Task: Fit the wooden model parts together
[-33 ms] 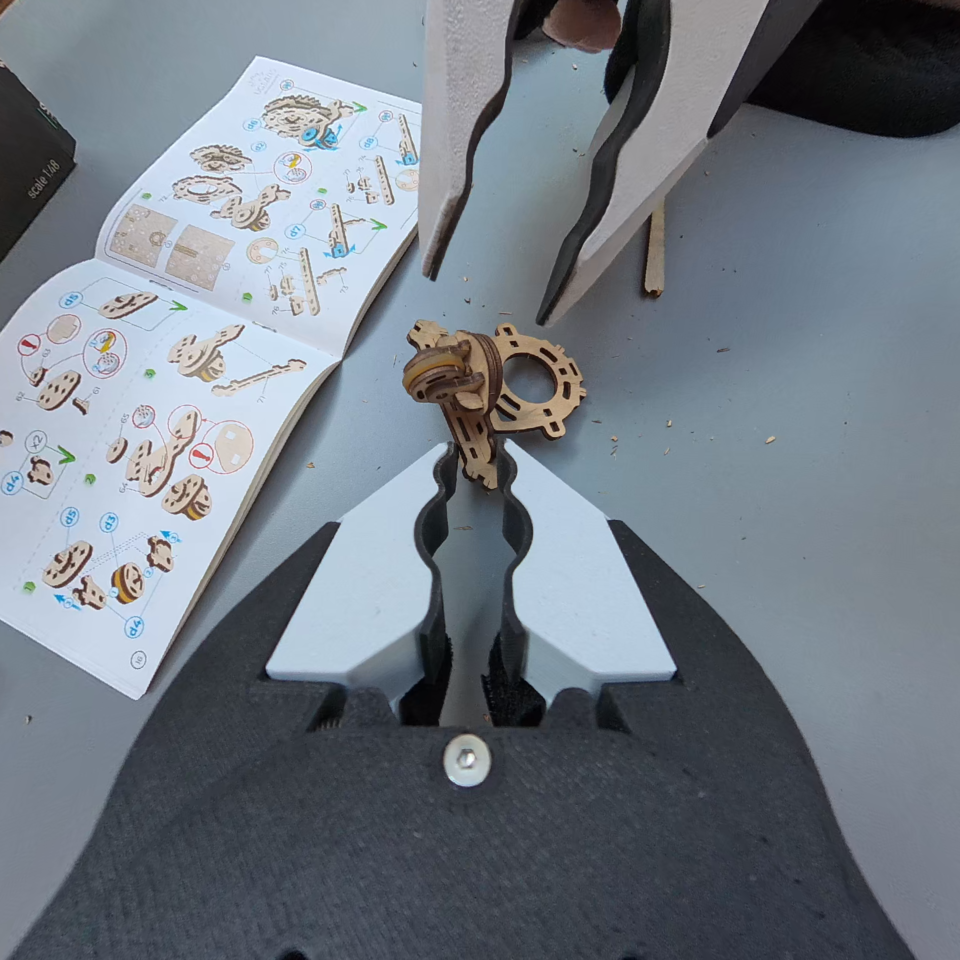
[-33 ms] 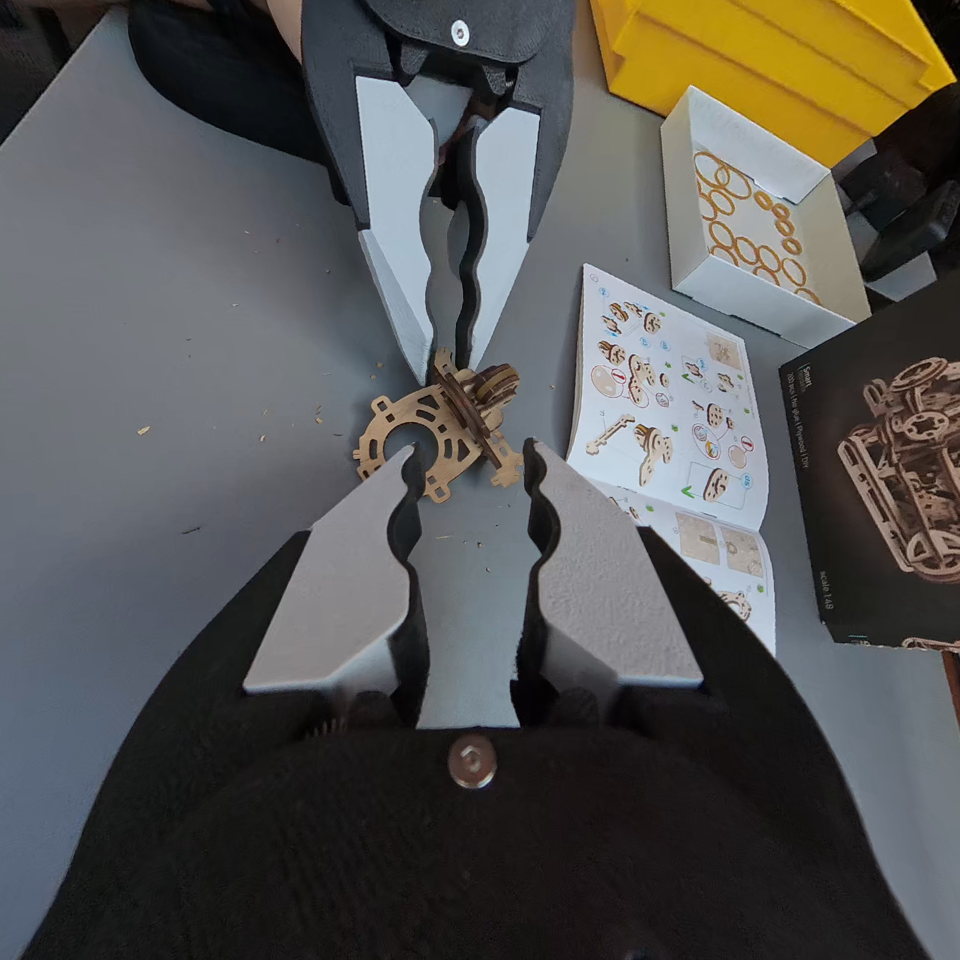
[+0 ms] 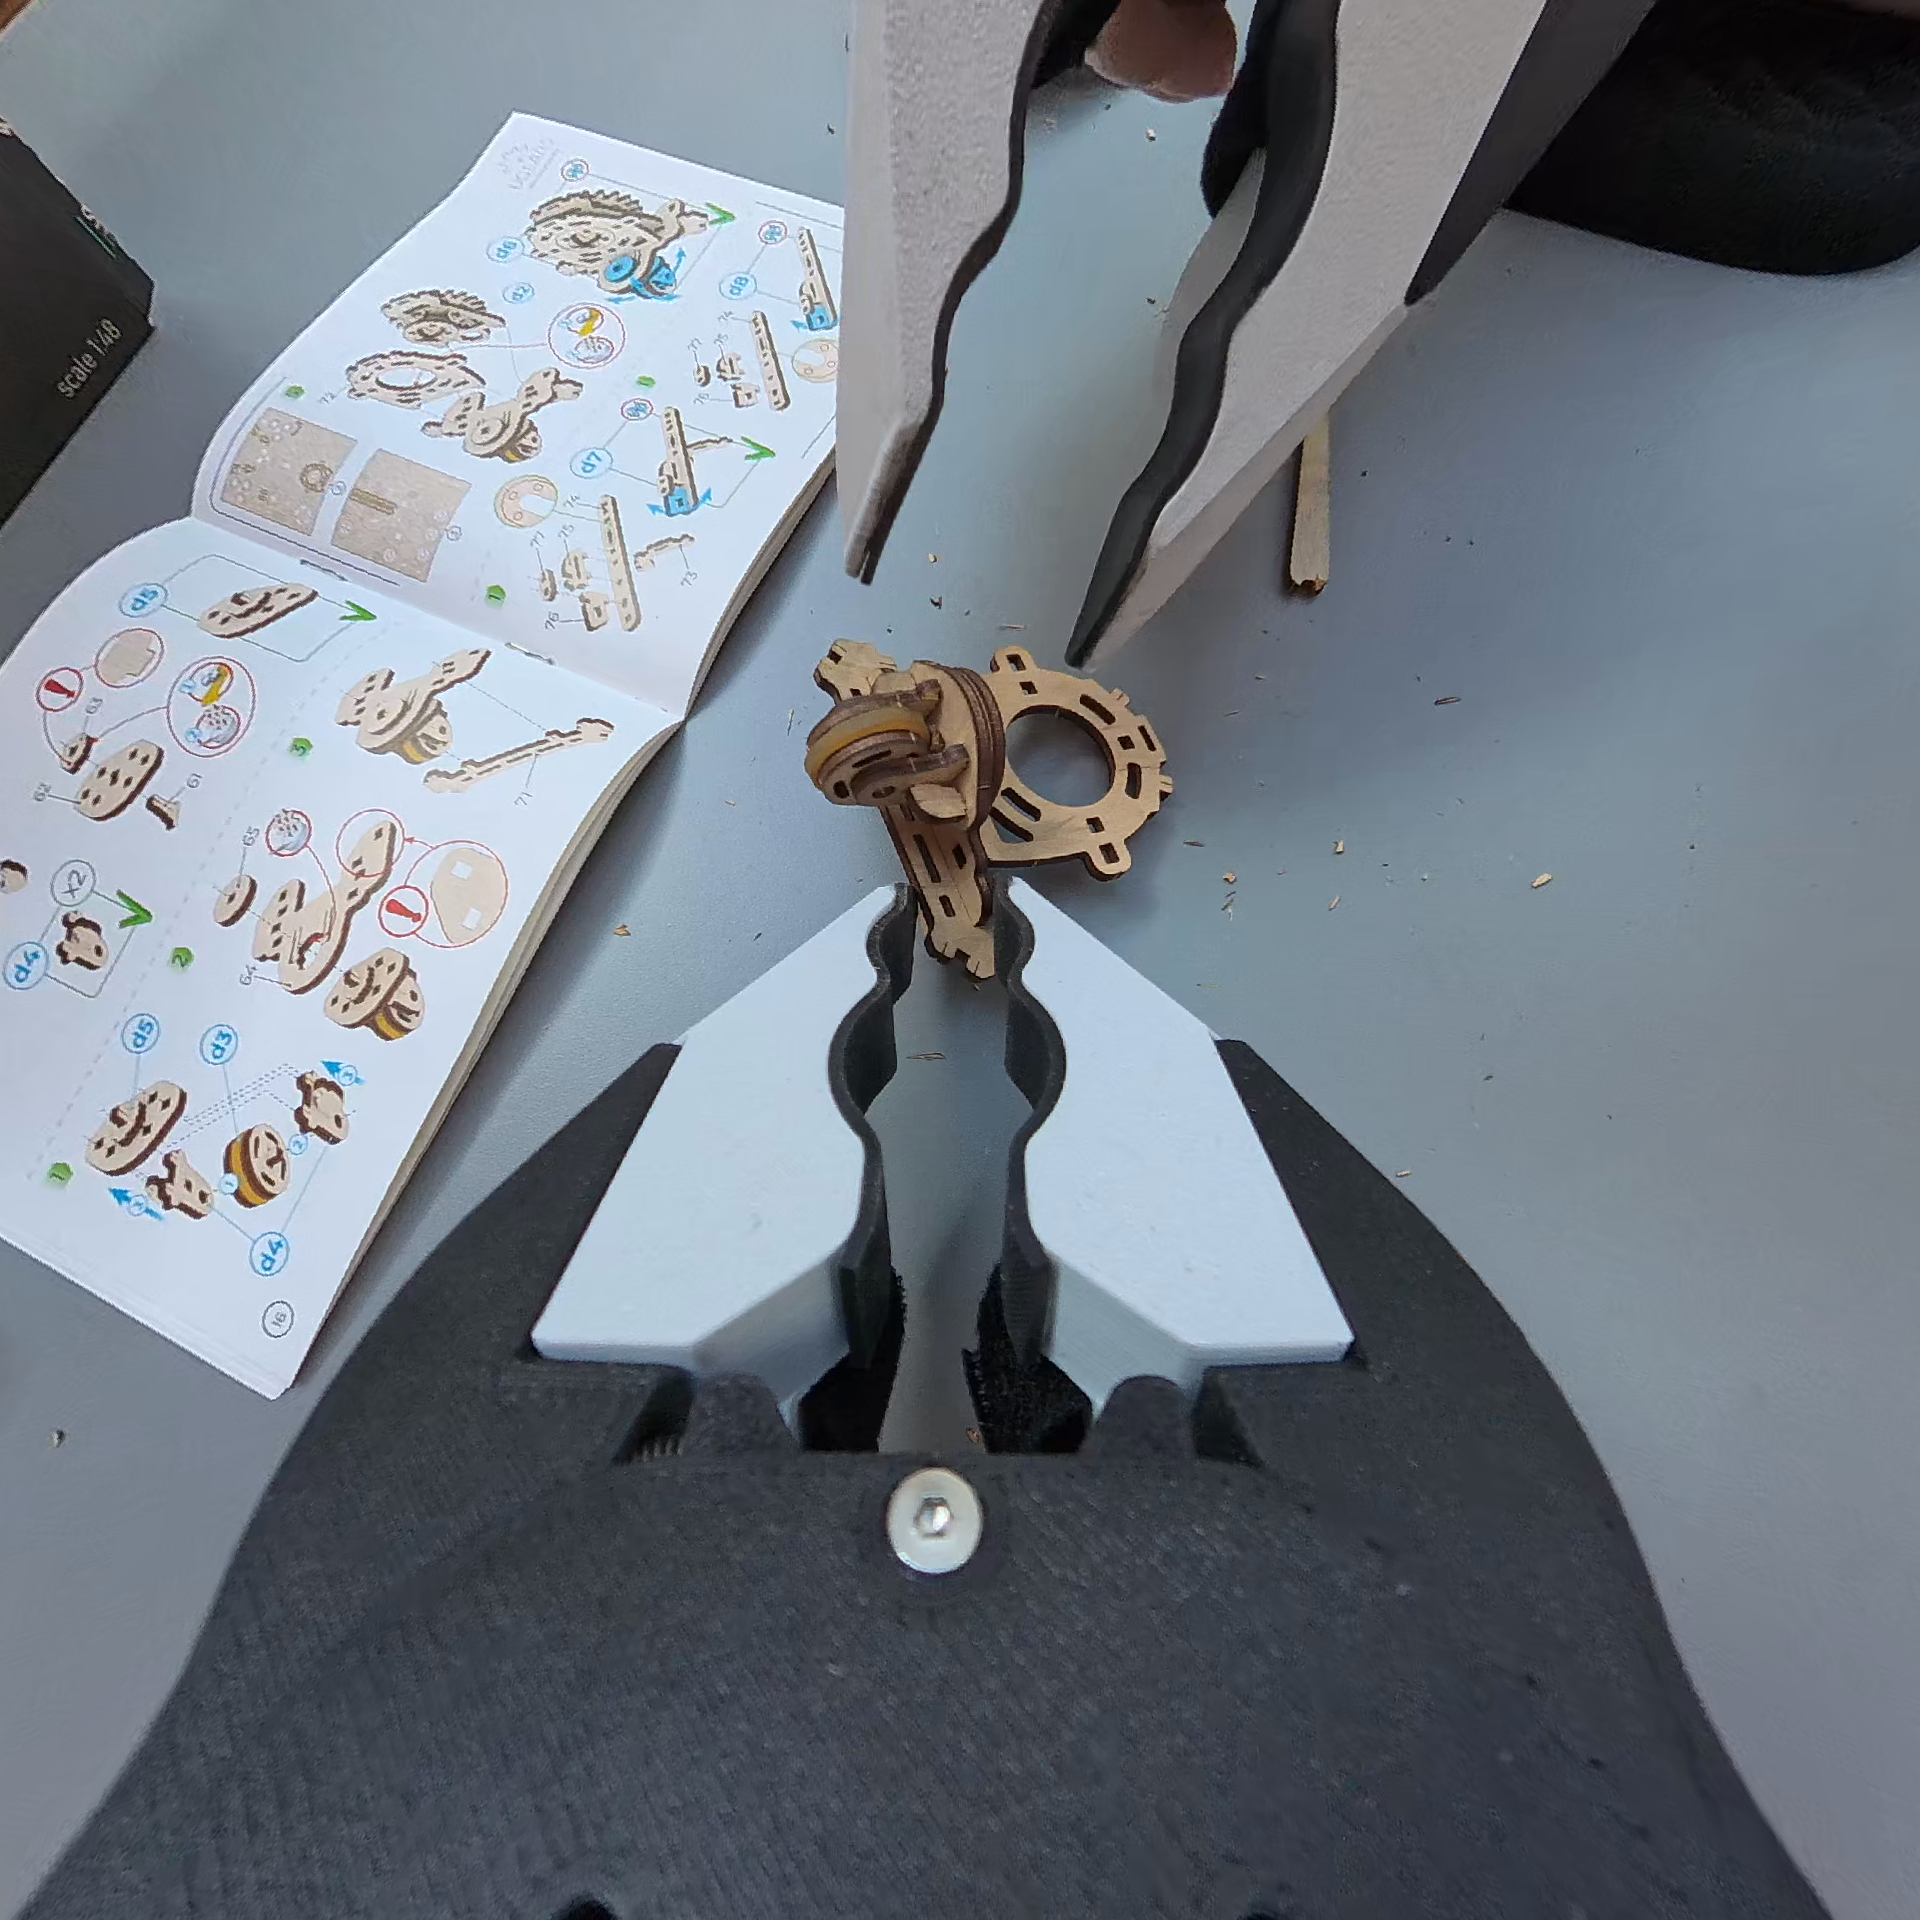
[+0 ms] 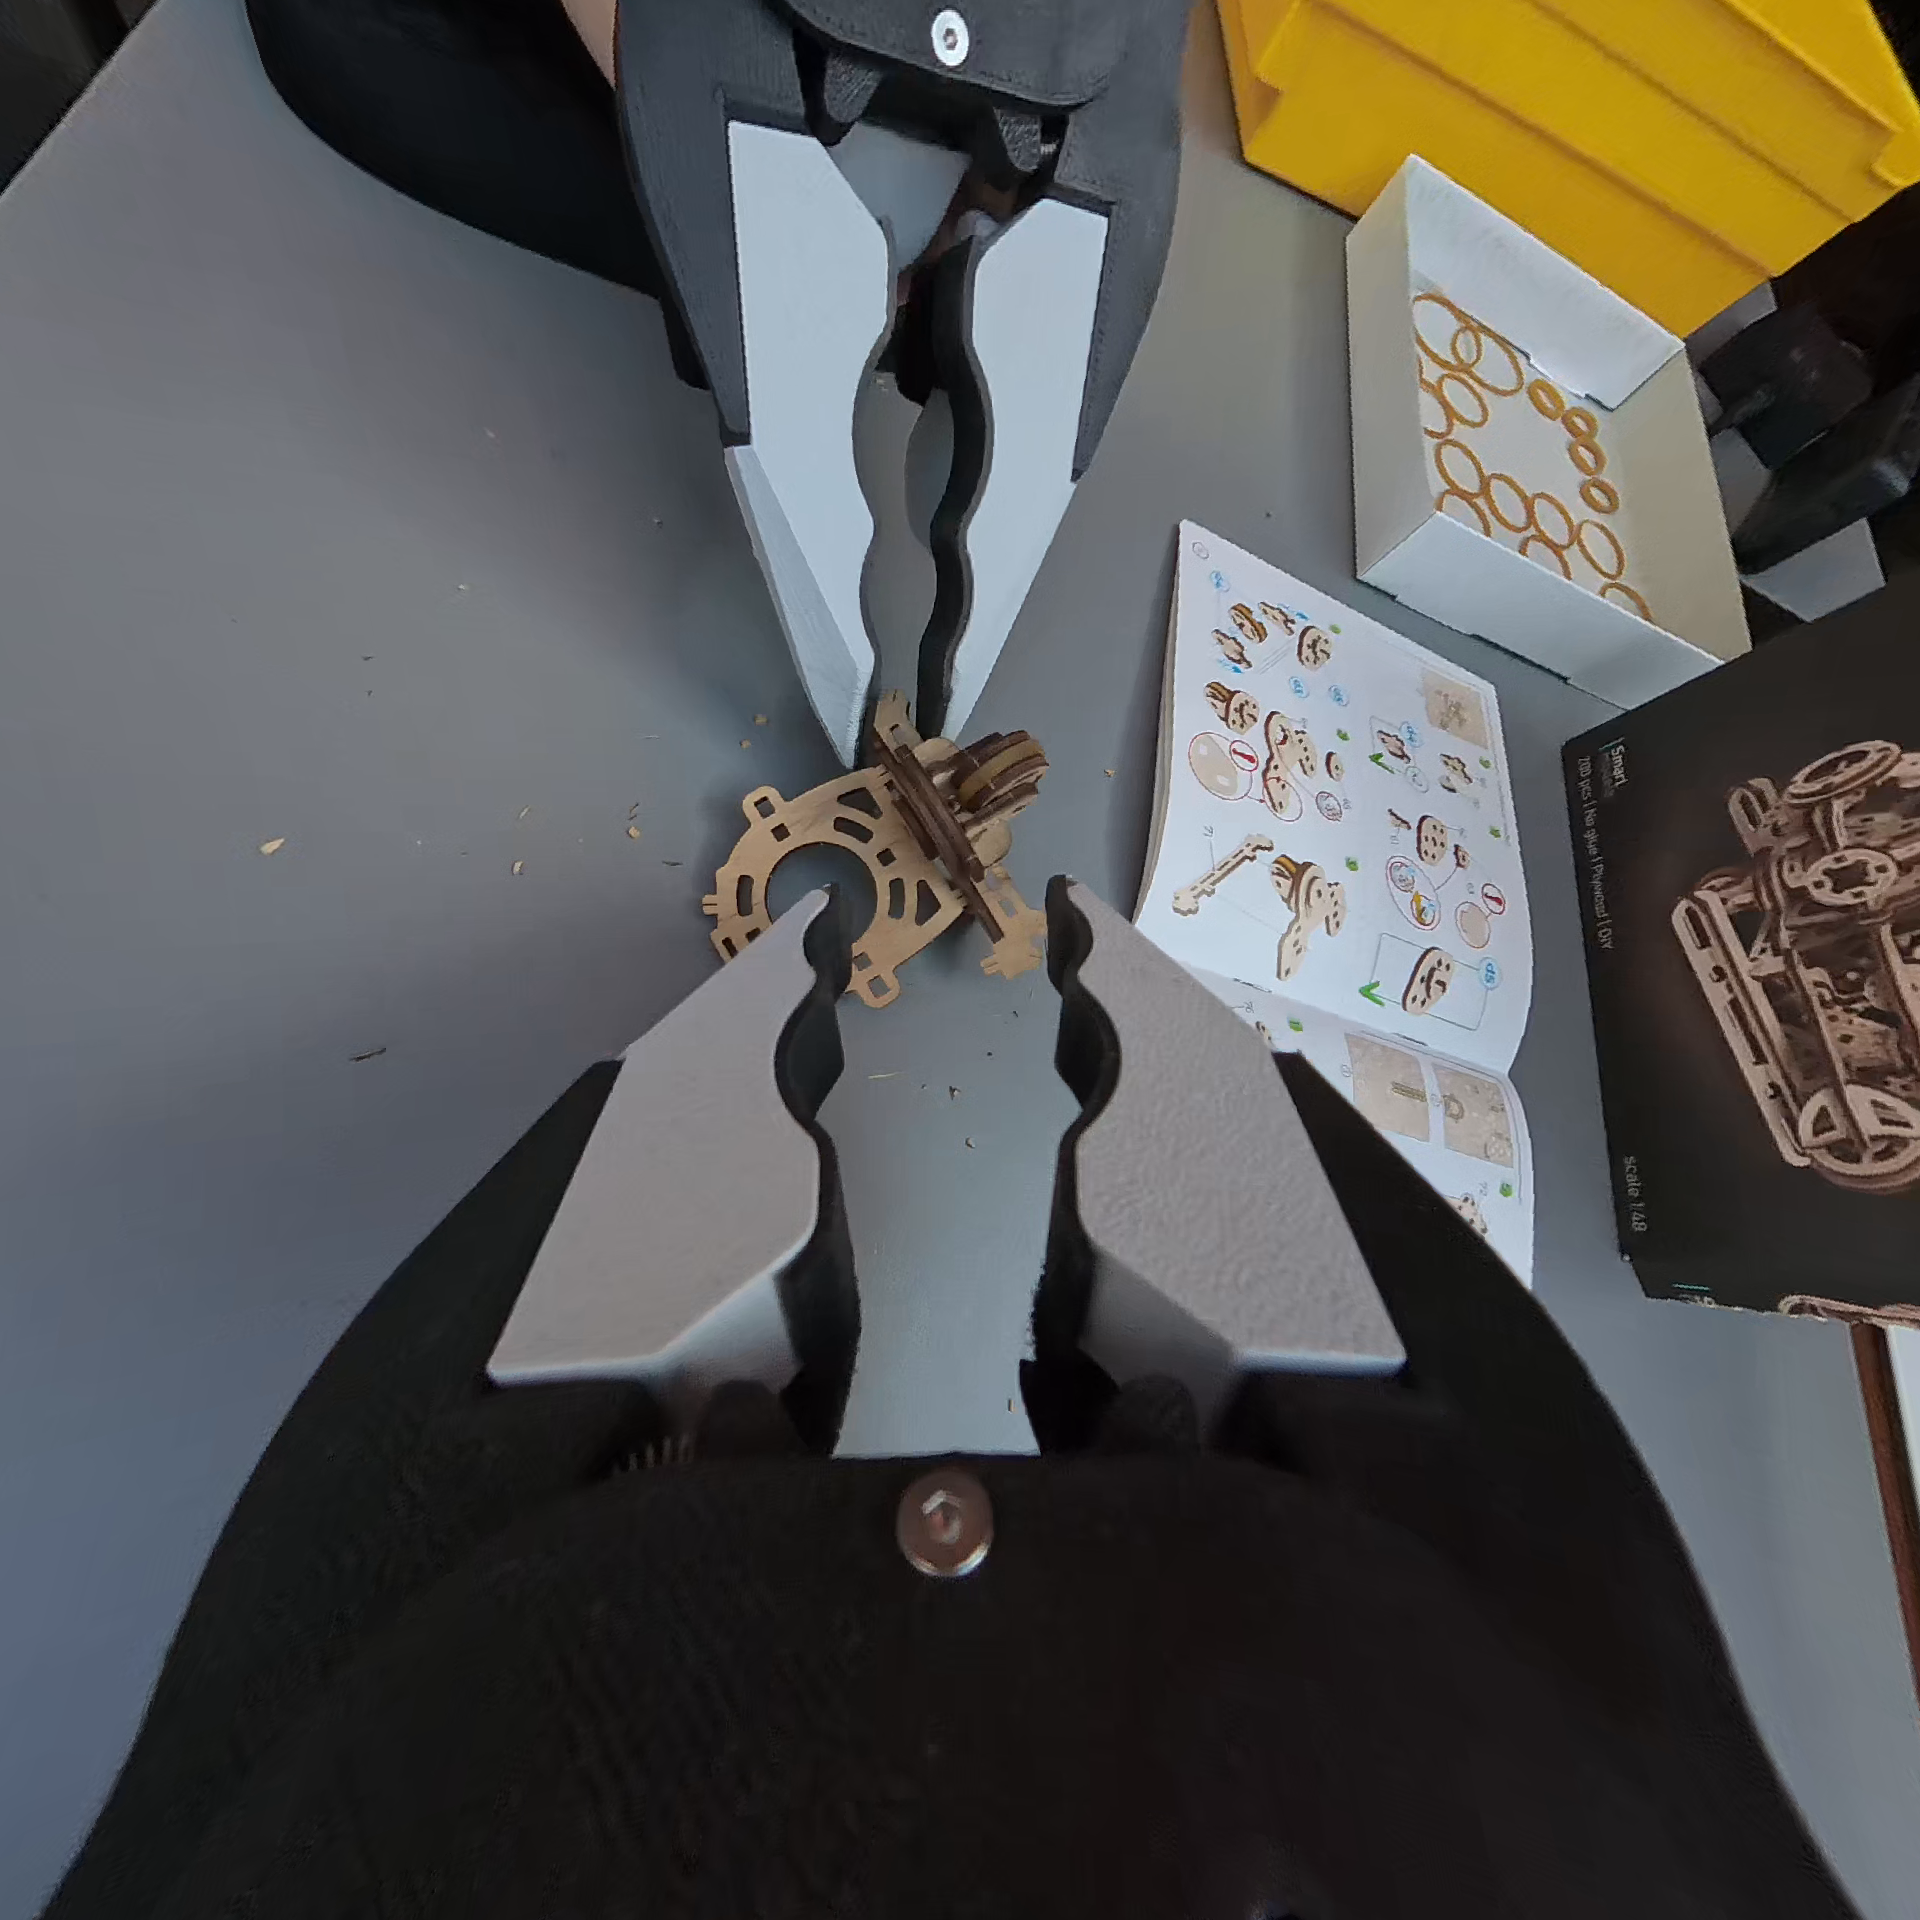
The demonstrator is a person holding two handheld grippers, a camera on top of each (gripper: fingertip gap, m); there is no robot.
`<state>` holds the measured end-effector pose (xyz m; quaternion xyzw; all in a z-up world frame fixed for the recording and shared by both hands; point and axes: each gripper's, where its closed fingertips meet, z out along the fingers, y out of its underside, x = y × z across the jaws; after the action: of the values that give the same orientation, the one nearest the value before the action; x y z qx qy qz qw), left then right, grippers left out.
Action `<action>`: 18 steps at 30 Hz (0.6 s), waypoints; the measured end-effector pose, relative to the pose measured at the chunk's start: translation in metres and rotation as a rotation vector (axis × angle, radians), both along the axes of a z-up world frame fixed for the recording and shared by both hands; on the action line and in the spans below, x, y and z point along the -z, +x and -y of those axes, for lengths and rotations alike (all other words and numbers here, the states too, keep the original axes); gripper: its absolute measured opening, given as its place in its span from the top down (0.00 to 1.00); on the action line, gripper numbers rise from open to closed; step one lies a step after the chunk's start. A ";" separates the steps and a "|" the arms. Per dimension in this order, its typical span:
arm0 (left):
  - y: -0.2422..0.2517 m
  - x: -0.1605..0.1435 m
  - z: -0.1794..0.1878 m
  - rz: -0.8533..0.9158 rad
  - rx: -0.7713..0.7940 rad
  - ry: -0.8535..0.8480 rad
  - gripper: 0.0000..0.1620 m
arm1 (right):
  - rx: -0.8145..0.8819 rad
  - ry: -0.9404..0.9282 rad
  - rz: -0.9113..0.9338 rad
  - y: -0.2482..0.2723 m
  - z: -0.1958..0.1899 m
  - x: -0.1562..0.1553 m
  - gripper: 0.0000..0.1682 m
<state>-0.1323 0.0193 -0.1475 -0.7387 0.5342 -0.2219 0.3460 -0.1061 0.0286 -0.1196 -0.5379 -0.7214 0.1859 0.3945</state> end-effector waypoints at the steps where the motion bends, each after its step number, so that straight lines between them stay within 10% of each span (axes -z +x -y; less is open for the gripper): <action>1: 0.000 0.000 0.000 -0.001 0.000 0.001 0.92 | -0.009 0.028 0.026 -0.002 -0.001 0.002 0.78; 18: 0.000 0.000 -0.001 0.002 -0.006 -0.004 0.92 | 0.039 0.011 0.142 -0.014 -0.006 0.025 0.82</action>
<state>-0.1327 0.0200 -0.1475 -0.7408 0.5314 -0.2226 0.3454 -0.1199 0.0344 -0.1445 -0.5613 -0.7381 0.1356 0.3490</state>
